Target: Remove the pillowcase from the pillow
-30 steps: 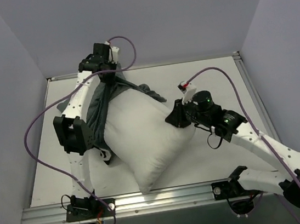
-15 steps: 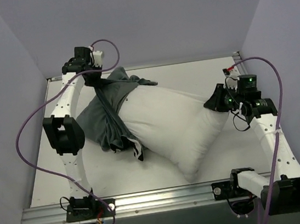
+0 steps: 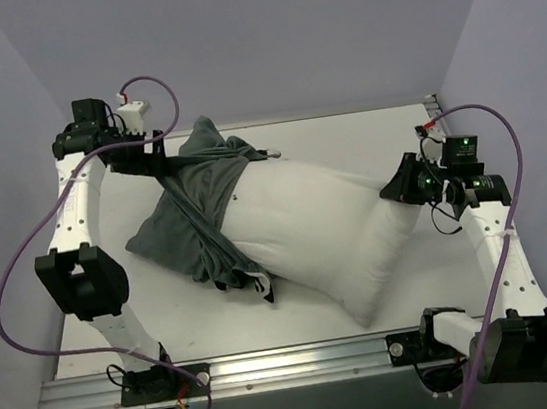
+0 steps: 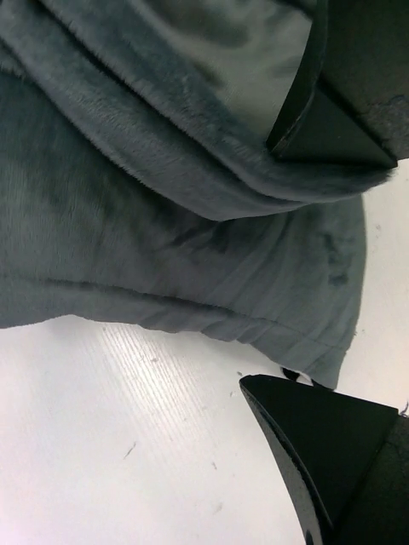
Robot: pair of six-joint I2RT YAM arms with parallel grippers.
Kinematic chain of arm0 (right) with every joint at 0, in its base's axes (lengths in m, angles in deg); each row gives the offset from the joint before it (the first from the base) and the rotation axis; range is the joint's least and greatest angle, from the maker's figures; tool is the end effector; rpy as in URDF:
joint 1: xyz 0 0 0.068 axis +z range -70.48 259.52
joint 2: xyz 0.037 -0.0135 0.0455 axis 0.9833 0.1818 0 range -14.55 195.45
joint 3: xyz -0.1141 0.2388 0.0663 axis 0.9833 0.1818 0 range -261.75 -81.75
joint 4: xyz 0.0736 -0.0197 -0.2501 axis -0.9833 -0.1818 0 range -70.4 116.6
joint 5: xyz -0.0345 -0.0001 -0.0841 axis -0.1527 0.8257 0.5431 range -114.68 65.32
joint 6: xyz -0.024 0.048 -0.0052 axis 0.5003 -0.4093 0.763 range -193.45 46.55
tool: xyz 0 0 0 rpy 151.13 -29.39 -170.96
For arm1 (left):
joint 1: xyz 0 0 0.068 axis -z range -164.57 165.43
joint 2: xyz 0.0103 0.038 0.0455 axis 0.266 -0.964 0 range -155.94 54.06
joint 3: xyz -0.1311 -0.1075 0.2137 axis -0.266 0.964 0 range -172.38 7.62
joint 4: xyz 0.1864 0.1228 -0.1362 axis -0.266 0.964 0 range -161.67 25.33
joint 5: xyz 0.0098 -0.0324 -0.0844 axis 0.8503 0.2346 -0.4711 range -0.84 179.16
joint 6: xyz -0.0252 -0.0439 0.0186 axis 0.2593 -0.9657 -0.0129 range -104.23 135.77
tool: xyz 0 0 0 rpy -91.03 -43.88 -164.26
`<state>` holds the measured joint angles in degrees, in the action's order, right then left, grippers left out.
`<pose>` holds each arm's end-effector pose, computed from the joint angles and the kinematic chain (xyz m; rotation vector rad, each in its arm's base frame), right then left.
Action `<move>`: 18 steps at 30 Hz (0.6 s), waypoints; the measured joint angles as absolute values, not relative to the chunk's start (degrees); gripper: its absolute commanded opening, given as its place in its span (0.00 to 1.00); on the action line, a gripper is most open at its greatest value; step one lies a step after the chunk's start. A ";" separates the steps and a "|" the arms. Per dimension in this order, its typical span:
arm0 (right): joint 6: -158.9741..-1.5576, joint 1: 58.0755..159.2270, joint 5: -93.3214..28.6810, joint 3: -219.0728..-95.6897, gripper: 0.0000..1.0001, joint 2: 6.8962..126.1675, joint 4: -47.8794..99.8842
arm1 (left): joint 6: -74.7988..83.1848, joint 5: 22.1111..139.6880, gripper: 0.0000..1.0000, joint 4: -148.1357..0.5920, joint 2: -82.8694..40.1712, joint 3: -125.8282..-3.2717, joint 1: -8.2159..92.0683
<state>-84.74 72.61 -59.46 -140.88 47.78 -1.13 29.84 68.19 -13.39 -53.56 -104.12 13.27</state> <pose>0.2346 -0.0080 0.3405 -0.0348 2.0751 0.6837 0.4030 0.0025 0.3556 0.4007 2.4258 -0.3376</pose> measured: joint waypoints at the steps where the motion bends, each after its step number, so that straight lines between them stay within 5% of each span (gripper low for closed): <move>1: -84.74 72.61 -59.51 -140.62 0.00 47.78 -1.08 | 30.25 67.49 0.94 -12.88 -51.85 -103.64 13.10; 11: -84.06 72.58 -59.49 -141.49 0.00 52.85 -0.08 | 35.26 64.17 0.94 -7.73 -38.50 -94.18 8.88; 18: -83.28 74.25 -54.98 -145.06 0.00 57.39 0.10 | 37.25 54.22 0.94 -0.34 -38.47 -111.80 7.31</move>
